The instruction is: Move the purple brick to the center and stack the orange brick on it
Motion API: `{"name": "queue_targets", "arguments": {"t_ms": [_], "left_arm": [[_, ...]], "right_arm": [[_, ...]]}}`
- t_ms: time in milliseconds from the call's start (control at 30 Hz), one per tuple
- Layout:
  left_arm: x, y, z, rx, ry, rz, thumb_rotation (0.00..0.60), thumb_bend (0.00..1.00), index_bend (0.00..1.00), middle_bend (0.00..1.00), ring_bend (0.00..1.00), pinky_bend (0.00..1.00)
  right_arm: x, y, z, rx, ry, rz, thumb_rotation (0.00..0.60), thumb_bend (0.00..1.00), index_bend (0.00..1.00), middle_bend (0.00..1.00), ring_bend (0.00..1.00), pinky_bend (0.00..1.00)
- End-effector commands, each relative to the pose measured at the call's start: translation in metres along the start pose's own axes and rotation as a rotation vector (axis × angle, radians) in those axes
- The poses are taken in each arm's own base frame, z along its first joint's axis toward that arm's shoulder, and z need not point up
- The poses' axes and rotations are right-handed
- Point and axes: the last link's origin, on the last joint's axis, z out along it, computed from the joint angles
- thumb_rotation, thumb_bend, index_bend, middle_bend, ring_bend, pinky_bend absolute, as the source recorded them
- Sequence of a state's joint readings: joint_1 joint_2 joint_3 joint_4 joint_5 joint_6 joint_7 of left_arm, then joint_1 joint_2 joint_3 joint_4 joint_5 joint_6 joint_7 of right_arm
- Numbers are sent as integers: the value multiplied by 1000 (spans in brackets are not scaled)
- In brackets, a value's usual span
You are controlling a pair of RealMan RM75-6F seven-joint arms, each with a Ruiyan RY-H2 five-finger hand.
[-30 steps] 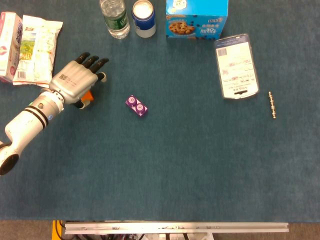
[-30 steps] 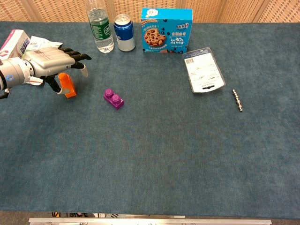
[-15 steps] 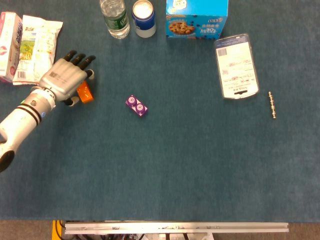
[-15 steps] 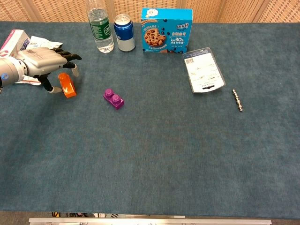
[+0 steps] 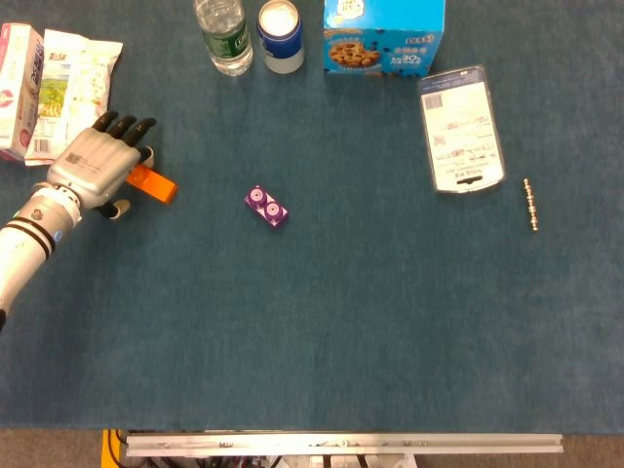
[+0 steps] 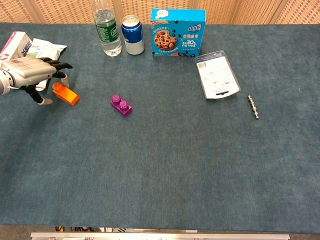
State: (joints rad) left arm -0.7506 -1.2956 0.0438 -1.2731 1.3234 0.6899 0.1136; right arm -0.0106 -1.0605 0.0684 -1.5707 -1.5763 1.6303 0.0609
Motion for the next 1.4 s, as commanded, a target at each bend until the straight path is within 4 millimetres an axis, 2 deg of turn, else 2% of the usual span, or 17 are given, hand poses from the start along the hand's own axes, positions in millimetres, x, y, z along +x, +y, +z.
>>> {"name": "queue_targets", "arguments": {"t_ms": [33,400,700,1067,1233,1400], "left_arm": [[-2,0,0,2,34,-20,600,268,311,0,0,39],[-10,6,11,-11,74,-53,600,268,346,0,0,39],[-12,4,16,1,101,-73,600,269,390,15,0,39],[-17,5,18,-3,107,-92,600,268,458,71,0,39],[-16,9,17,-26,141,-113,600,269,524,129,28,43],[-6,15,12,-75,174,-112,600,270,539,139,30,44]], "right_arm": [[0,-1,0,2,-1,1,600,176,301,356,337,398],[1,0,-1,0,1,-2,600,176,303,356,338,404],[2,0,-1,-2,-1,-3,600,176,307,356,342,412],[2,-1,-1,-4,3,-4,600,176,307,356,342,413],[2,-1,-1,-4,3,-4,600,176,307,356,342,412],[2,-2,0,-2,0,-4,600,176,307,356,342,413]]}}
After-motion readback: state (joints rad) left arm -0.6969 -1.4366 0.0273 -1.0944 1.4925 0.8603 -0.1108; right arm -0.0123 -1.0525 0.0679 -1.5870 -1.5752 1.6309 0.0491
